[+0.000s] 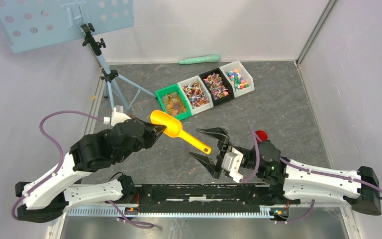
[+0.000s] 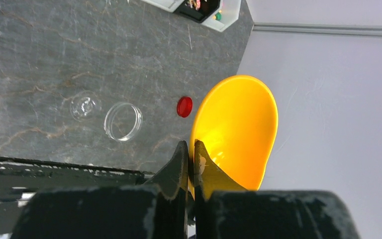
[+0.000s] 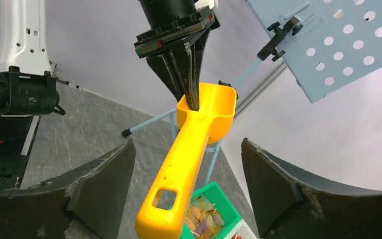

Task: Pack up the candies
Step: Pick up the spatula from the center of the board, then scoop the fake candies from the storage box.

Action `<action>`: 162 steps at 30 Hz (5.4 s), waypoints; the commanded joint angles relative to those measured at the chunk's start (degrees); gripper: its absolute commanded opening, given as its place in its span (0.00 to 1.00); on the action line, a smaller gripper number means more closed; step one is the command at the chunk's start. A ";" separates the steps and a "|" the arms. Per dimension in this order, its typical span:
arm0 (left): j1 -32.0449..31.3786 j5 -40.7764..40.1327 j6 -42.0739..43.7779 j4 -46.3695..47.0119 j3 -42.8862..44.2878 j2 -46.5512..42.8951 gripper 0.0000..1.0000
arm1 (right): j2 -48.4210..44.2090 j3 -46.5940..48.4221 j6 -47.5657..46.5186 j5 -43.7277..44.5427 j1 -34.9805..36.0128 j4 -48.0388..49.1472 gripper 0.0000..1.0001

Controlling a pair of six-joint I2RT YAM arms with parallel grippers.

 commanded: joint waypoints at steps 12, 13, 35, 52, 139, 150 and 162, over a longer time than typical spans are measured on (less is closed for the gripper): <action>0.00 9.37 -11.61 5.23 -2.73 -2.04 0.02 | 4.83 0.15 2.90 1.38 0.39 14.88 0.58; -0.03 9.49 -11.70 5.47 -2.95 -2.17 0.02 | 4.96 0.15 2.83 1.68 0.38 15.24 0.57; -0.01 6.26 -17.40 2.01 -5.10 -4.63 0.02 | 5.72 1.89 8.87 2.02 0.39 12.42 0.51; -0.02 2.49 -18.70 -1.20 -4.67 -3.49 0.02 | 8.17 5.42 10.64 4.26 0.40 7.22 0.54; 0.01 -12.10 81.24 24.06 -28.93 -38.08 1.00 | 59.06 54.99 32.26 18.70 -33.10 -44.99 0.00; -0.03 -12.67 81.07 24.04 -29.08 -37.97 1.00 | 53.39 38.36 32.69 18.79 -33.16 -29.69 0.00; -0.03 -12.93 81.02 24.11 -29.10 -38.40 1.00 | 48.47 23.40 31.41 19.42 -33.10 -12.21 0.00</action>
